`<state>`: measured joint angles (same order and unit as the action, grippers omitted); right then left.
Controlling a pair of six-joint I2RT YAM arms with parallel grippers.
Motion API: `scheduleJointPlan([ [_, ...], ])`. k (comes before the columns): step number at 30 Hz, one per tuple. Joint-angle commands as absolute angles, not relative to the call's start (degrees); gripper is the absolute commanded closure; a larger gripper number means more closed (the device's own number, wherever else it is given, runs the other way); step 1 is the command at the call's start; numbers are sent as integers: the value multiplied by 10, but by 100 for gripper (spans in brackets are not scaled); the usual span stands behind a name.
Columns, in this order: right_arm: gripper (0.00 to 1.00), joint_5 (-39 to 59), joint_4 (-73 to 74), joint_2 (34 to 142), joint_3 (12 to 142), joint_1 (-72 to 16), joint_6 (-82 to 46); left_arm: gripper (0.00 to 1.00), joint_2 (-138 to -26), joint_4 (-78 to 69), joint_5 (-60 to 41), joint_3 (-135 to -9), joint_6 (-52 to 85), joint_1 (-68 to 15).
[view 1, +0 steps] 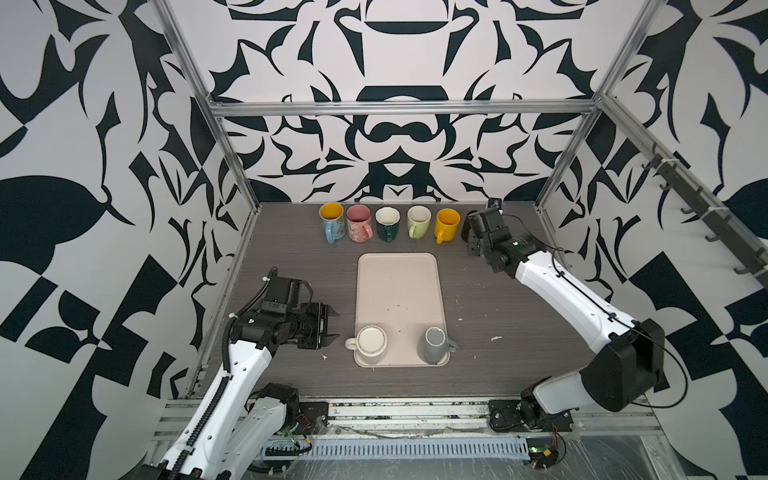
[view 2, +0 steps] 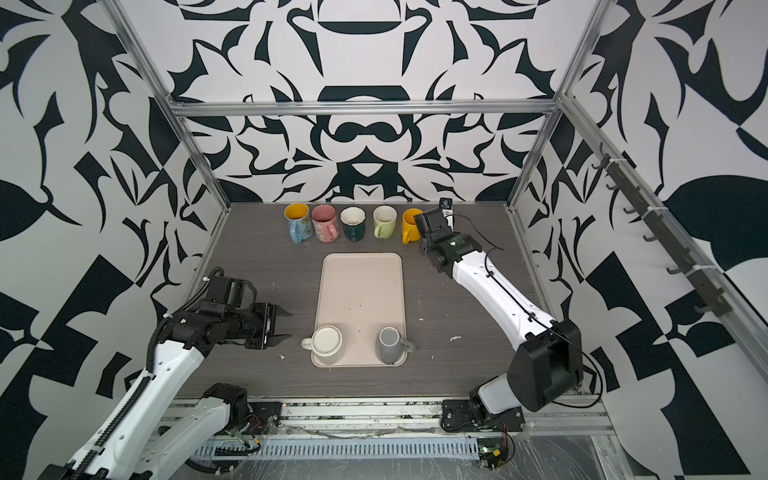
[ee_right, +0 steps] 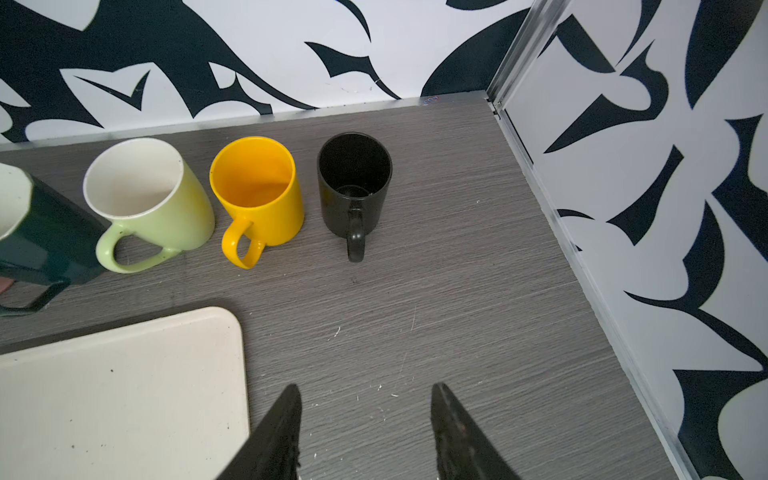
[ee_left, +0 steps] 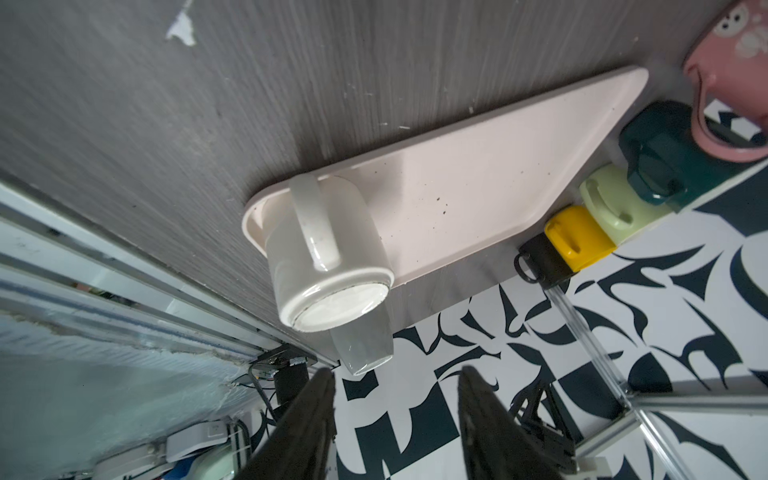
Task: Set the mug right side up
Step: 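Move the left gripper to the white mug on the tray and grasp it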
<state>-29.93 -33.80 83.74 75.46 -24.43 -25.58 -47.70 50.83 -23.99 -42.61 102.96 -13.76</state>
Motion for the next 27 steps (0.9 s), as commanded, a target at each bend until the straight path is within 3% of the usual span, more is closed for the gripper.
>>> scheduleJointPlan([
  [1,46,-315,-344,840,755,-246,-263,48,-484,557,-227,-421,1095,-135],
  [27,45,-299,-345,890,775,-246,-265,49,-590,469,-264,-371,1104,-162],
])
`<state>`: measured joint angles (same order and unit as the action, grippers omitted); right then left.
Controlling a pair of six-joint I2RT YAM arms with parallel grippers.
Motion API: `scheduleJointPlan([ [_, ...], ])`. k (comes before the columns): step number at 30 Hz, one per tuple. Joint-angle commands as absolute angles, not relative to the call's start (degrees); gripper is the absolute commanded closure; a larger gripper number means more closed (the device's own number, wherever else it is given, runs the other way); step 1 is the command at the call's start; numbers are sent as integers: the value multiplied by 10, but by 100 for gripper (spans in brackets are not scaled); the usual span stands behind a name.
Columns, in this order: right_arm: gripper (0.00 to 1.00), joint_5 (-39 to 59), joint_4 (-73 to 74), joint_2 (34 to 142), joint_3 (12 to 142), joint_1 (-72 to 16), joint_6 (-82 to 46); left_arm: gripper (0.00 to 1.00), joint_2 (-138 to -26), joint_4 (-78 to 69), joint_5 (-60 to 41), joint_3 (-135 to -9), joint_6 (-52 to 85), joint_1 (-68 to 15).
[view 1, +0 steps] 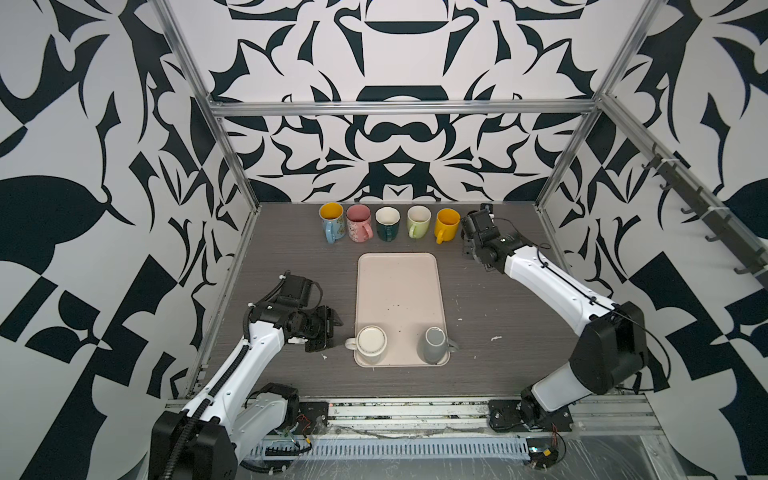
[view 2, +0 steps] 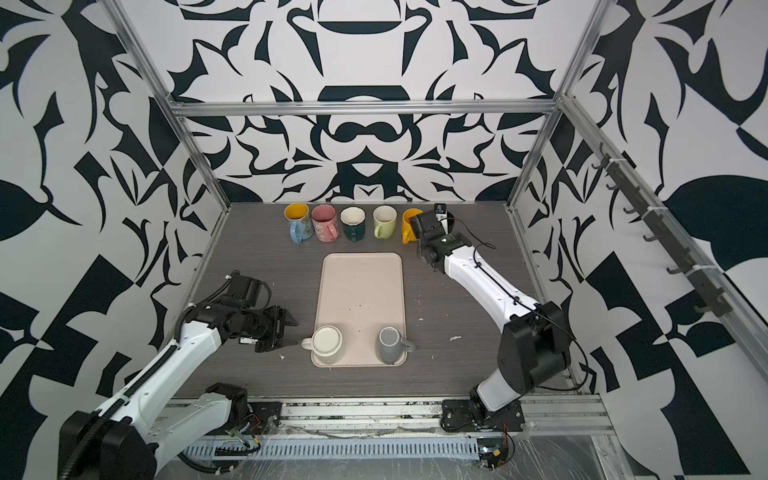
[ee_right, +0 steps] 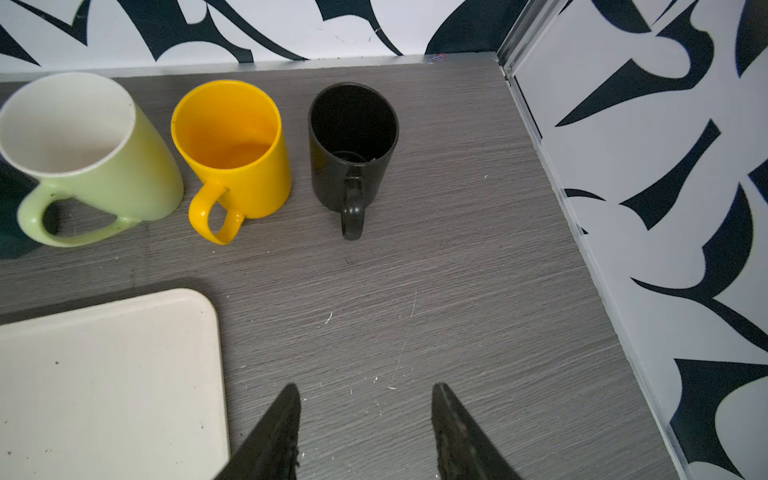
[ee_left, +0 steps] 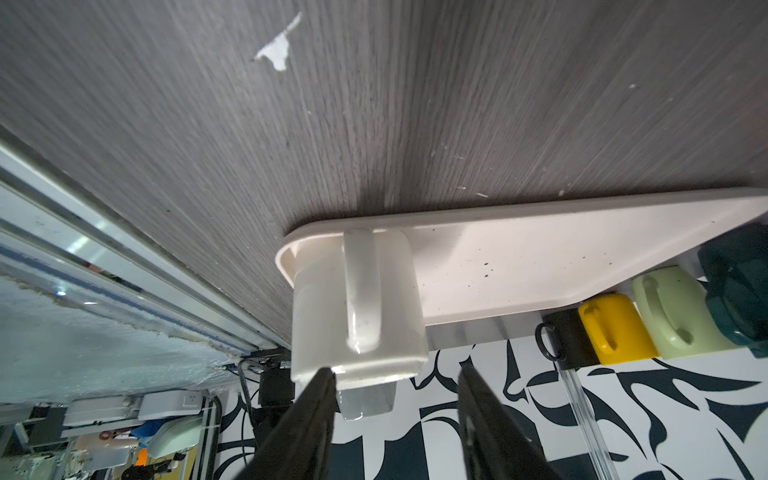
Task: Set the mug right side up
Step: 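Move the left gripper to the white mug on the tray and grasp it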
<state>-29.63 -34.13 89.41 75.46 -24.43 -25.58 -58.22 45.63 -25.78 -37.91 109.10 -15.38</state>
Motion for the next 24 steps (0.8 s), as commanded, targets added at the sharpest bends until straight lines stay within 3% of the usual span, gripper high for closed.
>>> scheduleJointPlan([
  [1,45,-299,-345,892,776,-246,-265,49,-593,469,-264,-371,1104,-165],
  [24,45,-294,-346,904,777,-246,-261,56,-687,390,-274,-377,1109,-216],
])
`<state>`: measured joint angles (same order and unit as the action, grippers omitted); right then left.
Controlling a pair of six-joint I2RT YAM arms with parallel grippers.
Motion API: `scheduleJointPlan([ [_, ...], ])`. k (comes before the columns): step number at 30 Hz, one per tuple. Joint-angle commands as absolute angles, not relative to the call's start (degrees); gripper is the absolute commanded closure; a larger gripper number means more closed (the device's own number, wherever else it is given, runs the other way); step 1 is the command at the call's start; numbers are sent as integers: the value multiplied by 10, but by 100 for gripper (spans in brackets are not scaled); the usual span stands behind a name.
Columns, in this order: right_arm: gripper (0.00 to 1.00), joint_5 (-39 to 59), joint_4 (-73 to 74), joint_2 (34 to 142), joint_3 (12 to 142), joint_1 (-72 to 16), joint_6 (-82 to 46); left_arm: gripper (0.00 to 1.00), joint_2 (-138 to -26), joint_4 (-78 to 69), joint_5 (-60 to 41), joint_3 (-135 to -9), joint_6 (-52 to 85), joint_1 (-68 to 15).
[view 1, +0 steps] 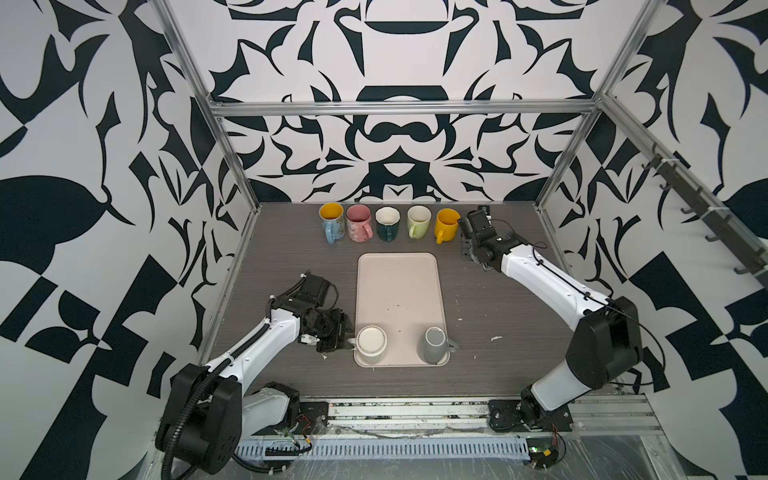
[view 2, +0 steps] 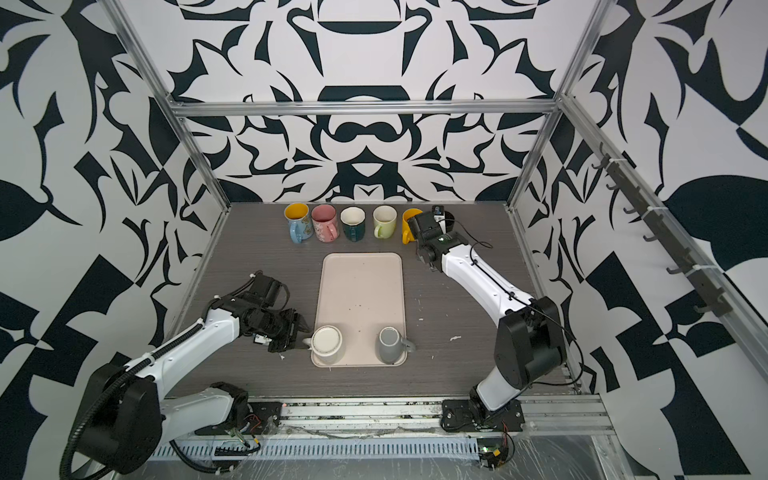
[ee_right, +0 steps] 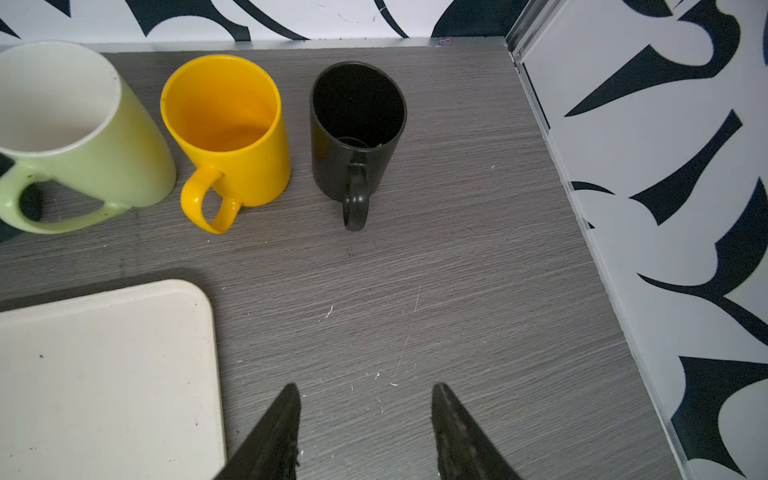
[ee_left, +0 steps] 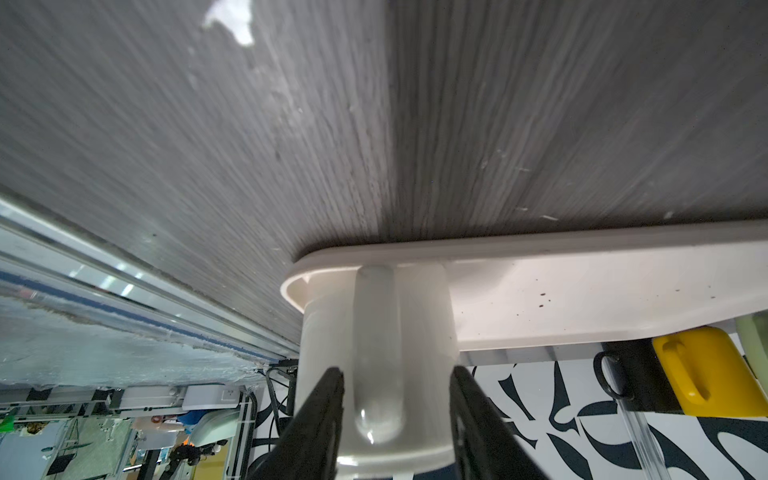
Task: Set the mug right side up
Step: 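Move the left gripper to the white mug on the tray and grasp it, then lift the white mug off the tray with the left gripper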
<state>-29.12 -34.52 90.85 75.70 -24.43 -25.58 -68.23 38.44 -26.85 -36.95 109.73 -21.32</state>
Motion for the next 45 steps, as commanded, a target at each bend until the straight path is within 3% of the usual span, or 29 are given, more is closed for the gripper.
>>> scheduleJointPlan([
  [1,45,-294,-345,904,776,-246,-261,57,-688,390,-274,-377,1108,-218],
  [23,45,-294,-348,910,781,-246,-259,70,-719,365,-279,-371,1106,-232],
  [26,45,-294,-347,911,780,-246,-260,78,-720,362,-279,-371,1105,-232],
  [30,45,-294,-347,911,779,-246,-259,99,-722,359,-273,-372,1089,-232],
  [31,45,-294,-348,911,777,-246,-260,100,-722,353,-273,-371,1087,-232],
  [35,45,-294,-351,910,777,-246,-261,100,-722,275,-282,-360,1068,-232],
  [39,45,-291,-357,904,777,-246,-261,100,-705,53,-282,-319,1084,-232],
  [45,46,-291,-366,879,772,-246,-263,100,-655,16,-213,-341,1035,-231],
])
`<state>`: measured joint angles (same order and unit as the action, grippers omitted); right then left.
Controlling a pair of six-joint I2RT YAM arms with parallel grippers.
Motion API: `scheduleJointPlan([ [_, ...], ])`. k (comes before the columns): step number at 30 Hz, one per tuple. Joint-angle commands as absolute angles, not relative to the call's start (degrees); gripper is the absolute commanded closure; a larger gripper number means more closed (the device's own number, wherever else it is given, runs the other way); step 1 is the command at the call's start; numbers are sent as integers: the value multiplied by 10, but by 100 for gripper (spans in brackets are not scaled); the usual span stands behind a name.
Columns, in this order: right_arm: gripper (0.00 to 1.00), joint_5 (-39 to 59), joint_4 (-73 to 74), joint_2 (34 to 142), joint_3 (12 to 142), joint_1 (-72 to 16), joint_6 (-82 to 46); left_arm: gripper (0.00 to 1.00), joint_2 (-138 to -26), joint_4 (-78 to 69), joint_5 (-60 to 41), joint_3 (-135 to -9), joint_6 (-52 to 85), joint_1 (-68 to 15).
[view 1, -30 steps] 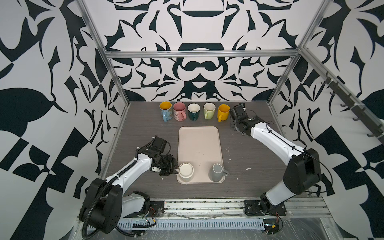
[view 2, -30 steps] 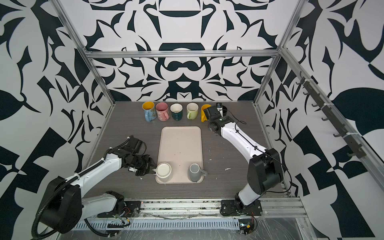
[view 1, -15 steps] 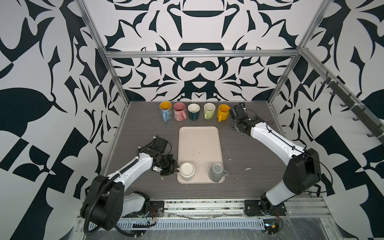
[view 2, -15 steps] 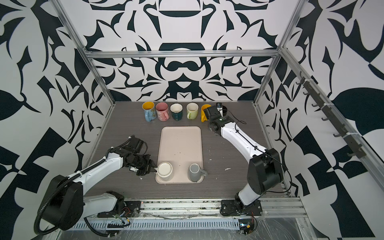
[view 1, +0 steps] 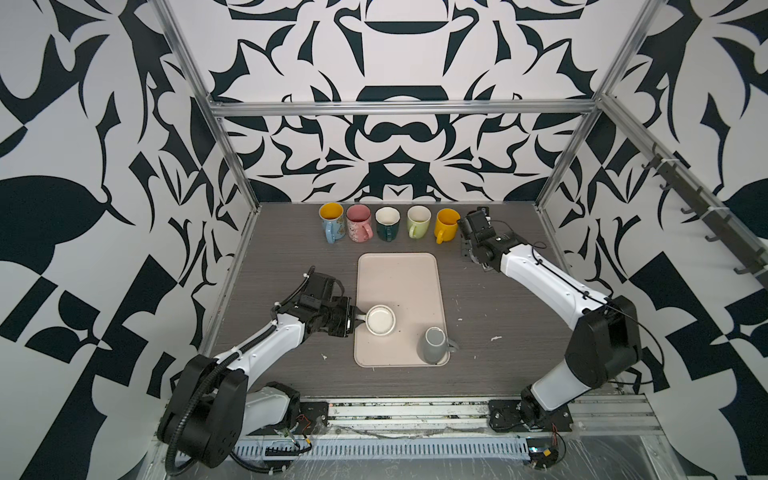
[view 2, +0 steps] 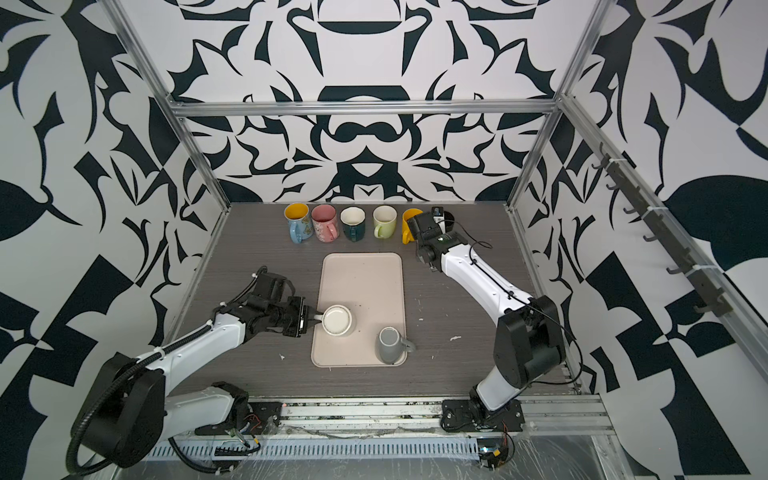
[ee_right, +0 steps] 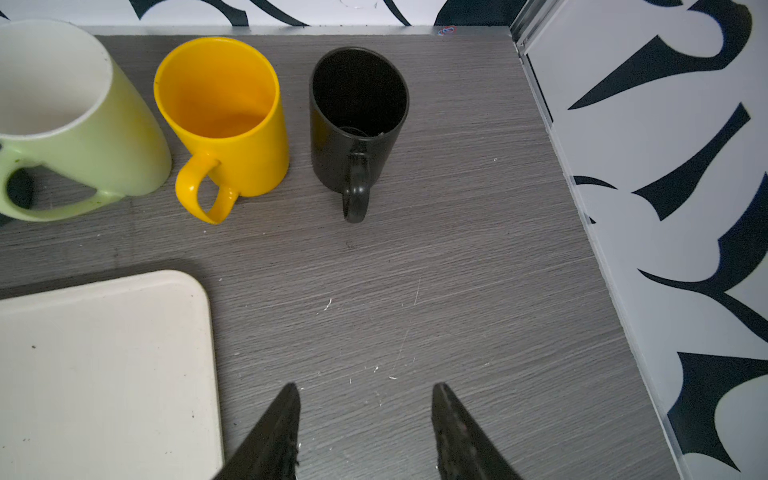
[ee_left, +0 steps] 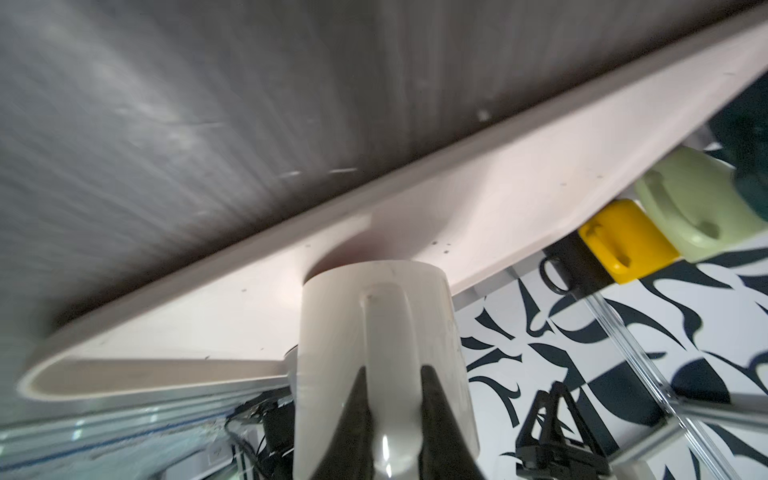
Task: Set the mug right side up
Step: 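Lift the white mug off the tray with the left gripper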
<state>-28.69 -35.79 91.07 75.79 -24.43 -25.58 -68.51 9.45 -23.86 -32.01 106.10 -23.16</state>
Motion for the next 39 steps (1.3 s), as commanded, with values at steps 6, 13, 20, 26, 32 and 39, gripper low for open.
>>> scheduleJointPlan([
  [6,48,-276,-365,851,766,-246,-273,100,-649,-34,-193,-364,955,-232],
  [13,54,-236,-378,837,778,-247,-274,100,-641,-10,-138,-417,769,-238],
  [20,57,-186,-391,822,787,-250,-279,100,-552,33,-4,-444,544,-273],
  [26,62,-130,-397,819,807,-257,-281,100,-497,26,85,-443,361,-337],
  [32,63,-38,-407,824,838,-260,-280,100,-486,-4,234,-441,168,-447],
  [39,63,48,-409,817,859,-261,-292,100,-514,-132,398,-418,-20,-537],
])
